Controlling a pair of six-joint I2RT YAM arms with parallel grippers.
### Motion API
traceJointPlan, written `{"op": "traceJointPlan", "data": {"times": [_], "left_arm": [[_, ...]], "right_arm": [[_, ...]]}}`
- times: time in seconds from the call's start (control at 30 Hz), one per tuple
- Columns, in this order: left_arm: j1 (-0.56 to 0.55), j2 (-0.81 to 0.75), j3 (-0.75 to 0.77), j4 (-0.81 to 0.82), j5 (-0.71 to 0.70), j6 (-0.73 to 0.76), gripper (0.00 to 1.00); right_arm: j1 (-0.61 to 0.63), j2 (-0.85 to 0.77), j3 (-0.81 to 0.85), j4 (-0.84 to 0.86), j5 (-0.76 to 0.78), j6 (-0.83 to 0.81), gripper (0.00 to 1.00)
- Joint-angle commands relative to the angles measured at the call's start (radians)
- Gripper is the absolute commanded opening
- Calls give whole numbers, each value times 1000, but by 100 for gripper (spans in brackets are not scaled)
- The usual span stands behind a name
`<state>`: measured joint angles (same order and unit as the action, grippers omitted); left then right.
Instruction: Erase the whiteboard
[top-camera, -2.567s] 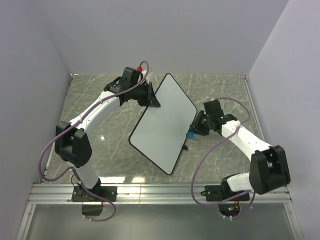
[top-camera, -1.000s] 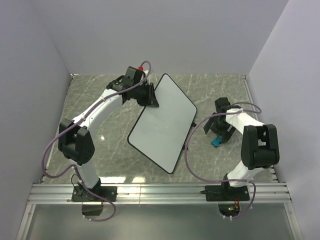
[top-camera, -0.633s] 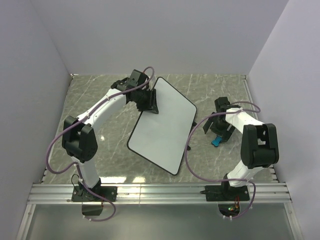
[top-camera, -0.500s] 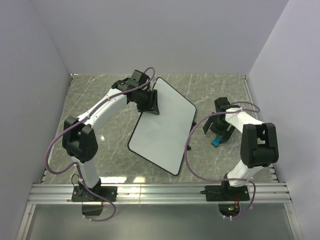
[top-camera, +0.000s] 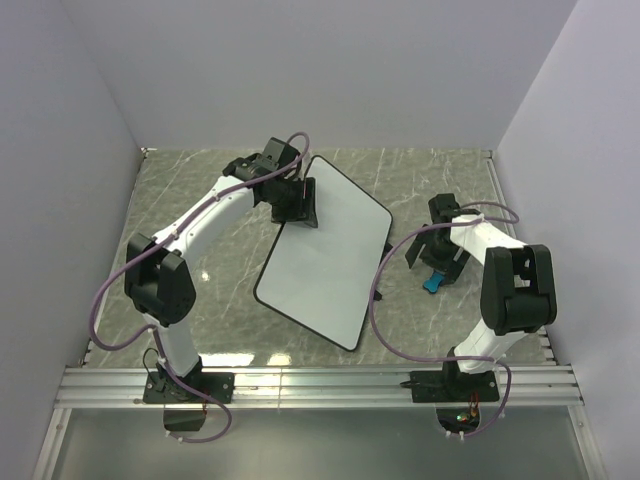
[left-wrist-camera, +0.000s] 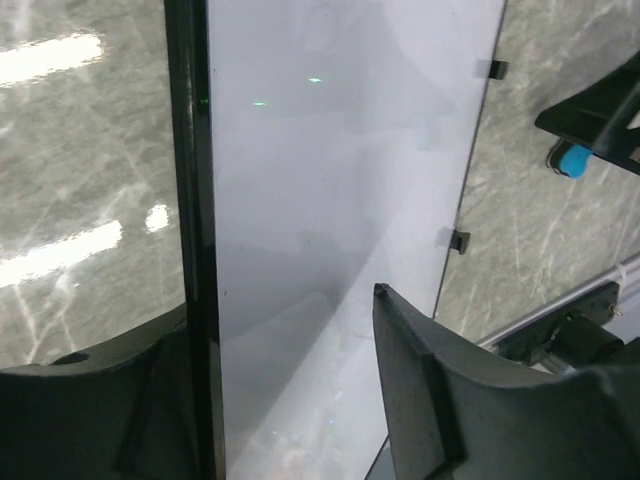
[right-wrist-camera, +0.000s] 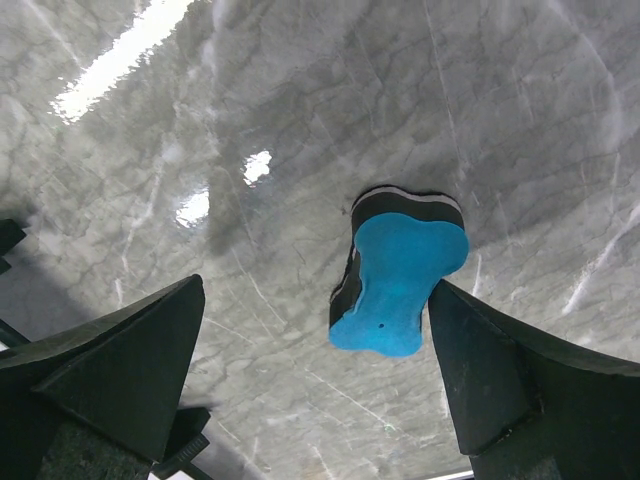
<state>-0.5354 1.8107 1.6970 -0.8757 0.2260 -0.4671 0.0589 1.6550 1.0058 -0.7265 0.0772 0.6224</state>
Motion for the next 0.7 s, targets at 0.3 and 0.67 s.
{"op": "traceJointPlan", "data": {"times": [0.3,0.67], "left_arm": [[0,-91,59,-23,-131,-13,65],[60,-165,44,-33,-223,-5,69]], "right_arm": [[4,-21,7,10,-7,-23,100],[2,-63,23,-7,-16,-38,100]]}}
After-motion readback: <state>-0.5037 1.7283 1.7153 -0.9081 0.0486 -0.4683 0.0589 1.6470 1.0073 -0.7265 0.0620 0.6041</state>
